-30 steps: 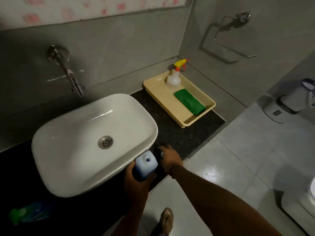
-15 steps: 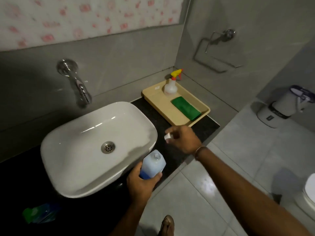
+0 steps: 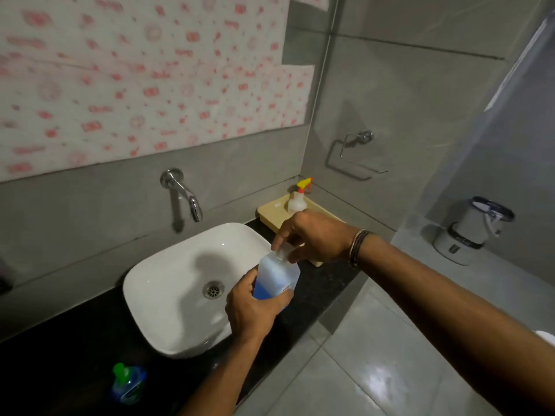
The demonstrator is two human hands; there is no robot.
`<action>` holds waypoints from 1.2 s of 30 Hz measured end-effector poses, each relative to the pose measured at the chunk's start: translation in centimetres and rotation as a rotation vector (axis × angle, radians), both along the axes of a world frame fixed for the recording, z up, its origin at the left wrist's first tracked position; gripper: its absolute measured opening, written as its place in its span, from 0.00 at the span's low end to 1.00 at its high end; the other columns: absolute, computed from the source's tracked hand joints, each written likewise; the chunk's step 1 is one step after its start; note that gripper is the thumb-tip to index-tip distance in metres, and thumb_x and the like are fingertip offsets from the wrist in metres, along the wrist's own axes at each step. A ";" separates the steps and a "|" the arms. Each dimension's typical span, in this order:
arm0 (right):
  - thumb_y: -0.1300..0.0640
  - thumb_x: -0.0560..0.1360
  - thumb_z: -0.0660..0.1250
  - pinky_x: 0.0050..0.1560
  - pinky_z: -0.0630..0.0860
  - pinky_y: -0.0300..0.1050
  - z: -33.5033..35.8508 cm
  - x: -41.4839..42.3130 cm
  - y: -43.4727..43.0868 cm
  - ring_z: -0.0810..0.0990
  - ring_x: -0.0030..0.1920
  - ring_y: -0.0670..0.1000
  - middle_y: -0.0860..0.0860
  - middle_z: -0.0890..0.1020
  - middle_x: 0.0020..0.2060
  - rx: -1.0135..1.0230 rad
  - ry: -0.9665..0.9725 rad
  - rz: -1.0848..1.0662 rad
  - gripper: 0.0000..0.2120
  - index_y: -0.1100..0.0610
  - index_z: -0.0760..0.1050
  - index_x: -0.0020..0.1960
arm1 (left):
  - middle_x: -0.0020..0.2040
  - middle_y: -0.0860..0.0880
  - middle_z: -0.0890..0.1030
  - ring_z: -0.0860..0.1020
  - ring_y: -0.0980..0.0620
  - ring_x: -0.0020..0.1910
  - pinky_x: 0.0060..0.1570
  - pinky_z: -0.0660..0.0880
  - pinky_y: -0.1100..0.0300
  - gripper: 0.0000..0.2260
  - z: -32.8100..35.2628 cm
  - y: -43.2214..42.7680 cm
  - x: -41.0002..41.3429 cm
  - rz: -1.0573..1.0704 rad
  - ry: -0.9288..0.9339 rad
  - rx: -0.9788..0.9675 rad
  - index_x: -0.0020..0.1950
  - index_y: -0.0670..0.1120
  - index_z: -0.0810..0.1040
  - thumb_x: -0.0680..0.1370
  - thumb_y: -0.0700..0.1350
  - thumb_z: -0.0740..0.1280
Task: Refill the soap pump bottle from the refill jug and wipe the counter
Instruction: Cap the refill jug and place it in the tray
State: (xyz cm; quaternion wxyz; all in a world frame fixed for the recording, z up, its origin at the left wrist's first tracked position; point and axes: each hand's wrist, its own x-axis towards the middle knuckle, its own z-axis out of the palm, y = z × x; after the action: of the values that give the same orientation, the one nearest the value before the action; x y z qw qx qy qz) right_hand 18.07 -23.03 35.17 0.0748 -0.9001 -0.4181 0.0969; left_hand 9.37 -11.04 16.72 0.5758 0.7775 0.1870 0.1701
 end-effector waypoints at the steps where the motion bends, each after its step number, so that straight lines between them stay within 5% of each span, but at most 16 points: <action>1: 0.60 0.74 0.76 0.56 0.81 0.45 0.3 -0.5 0.4 0.84 0.55 0.48 0.48 0.86 0.57 -0.022 -0.017 0.004 0.17 0.52 0.83 0.61 | 0.59 0.55 0.85 0.82 0.51 0.57 0.61 0.82 0.48 0.30 0.4 0.3 -0.3 0.000 -0.005 0.016 0.62 0.53 0.83 0.63 0.56 0.85; 5: 0.49 0.77 0.72 0.55 0.81 0.49 1.1 -1.8 2.1 0.84 0.53 0.51 0.51 0.86 0.55 -0.132 -0.128 -0.002 0.14 0.53 0.83 0.60 | 0.58 0.54 0.85 0.81 0.53 0.55 0.62 0.81 0.46 0.30 1.9 1.2 -1.4 0.009 -0.004 0.037 0.62 0.53 0.83 0.63 0.56 0.85; 8: 0.32 0.78 0.60 0.53 0.80 0.55 1.4 -2.2 2.4 0.83 0.50 0.54 0.52 0.85 0.51 -0.151 -0.189 -0.097 0.27 0.54 0.81 0.59 | 0.57 0.53 0.86 0.82 0.52 0.55 0.61 0.81 0.47 0.29 2.7 1.7 -2.1 0.004 0.006 0.062 0.61 0.51 0.83 0.63 0.56 0.85; 12: 0.47 0.74 0.75 0.55 0.82 0.48 2.2 -2.9 2.8 0.82 0.55 0.51 0.49 0.83 0.58 -0.136 -0.078 0.040 0.21 0.50 0.77 0.65 | 0.59 0.53 0.86 0.83 0.50 0.57 0.61 0.82 0.45 0.30 3.4 2.3 -2.9 0.010 -0.001 0.057 0.63 0.50 0.83 0.63 0.56 0.85; 14: 0.45 0.78 0.70 0.54 0.82 0.50 2.0 -3.2 3.6 0.83 0.53 0.52 0.51 0.84 0.55 -0.178 -0.124 0.007 0.16 0.53 0.80 0.61 | 0.60 0.53 0.86 0.83 0.50 0.58 0.63 0.81 0.45 0.31 3.5 2.5 -3.2 0.002 0.013 0.066 0.63 0.50 0.83 0.63 0.56 0.85; 17: 0.35 0.79 0.61 0.43 0.78 0.44 2.0 -3.4 3.9 0.81 0.46 0.51 0.53 0.84 0.50 -0.144 -0.174 -0.084 0.26 0.56 0.82 0.56 | 0.59 0.53 0.86 0.83 0.51 0.57 0.61 0.80 0.47 0.30 3.4 2.7 -3.6 -0.002 0.013 0.047 0.63 0.51 0.83 0.63 0.55 0.85; 20: 0.43 0.78 0.70 0.43 0.73 0.35 2.3 -3.5 3.7 0.80 0.50 0.49 0.51 0.83 0.56 -0.143 -0.116 0.005 0.21 0.54 0.77 0.64 | 0.60 0.53 0.86 0.83 0.50 0.56 0.61 0.82 0.45 0.31 3.6 2.7 -3.7 0.007 0.017 0.045 0.63 0.52 0.83 0.63 0.56 0.85; 24: 0.35 0.80 0.59 0.50 0.79 0.52 2.0 -3.7 3.8 0.81 0.46 0.54 0.54 0.83 0.45 -0.161 -0.253 -0.103 0.26 0.57 0.80 0.48 | 0.60 0.53 0.86 0.83 0.49 0.57 0.61 0.82 0.44 0.32 3.7 2.6 -3.6 -0.001 0.016 0.066 0.64 0.51 0.83 0.63 0.56 0.85; 28: 0.39 0.78 0.67 0.51 0.81 0.48 2.0 -3.4 3.0 0.82 0.50 0.52 0.52 0.84 0.52 -0.157 -0.141 -0.030 0.23 0.56 0.79 0.61 | 0.60 0.53 0.86 0.84 0.48 0.56 0.61 0.82 0.44 0.31 3.6 2.2 -3.3 -0.014 0.024 0.070 0.63 0.51 0.83 0.63 0.56 0.85; 31: 0.33 0.79 0.59 0.46 0.79 0.49 1.2 -2.9 2.8 0.82 0.42 0.53 0.55 0.85 0.43 -0.142 -0.257 -0.122 0.30 0.59 0.83 0.50 | 0.59 0.54 0.86 0.83 0.50 0.56 0.61 0.82 0.45 0.31 3.5 1.8 -2.8 -0.025 0.025 0.073 0.63 0.52 0.83 0.63 0.58 0.85; 36: 0.34 0.75 0.67 0.47 0.82 0.47 0.5 -1.8 1.8 0.83 0.47 0.51 0.51 0.85 0.49 -0.119 -0.200 -0.063 0.25 0.54 0.82 0.58 | 0.59 0.54 0.86 0.84 0.49 0.55 0.61 0.83 0.43 0.30 3.5 1.6 -2.0 -0.015 0.008 0.075 0.64 0.53 0.83 0.64 0.58 0.84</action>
State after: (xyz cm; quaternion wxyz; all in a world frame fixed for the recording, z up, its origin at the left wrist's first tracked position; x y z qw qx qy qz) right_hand 16.23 -21.26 35.63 -0.0177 -0.9209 -0.3884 0.0289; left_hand 7.36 -9.40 20.22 0.5465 0.8008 0.1770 0.1694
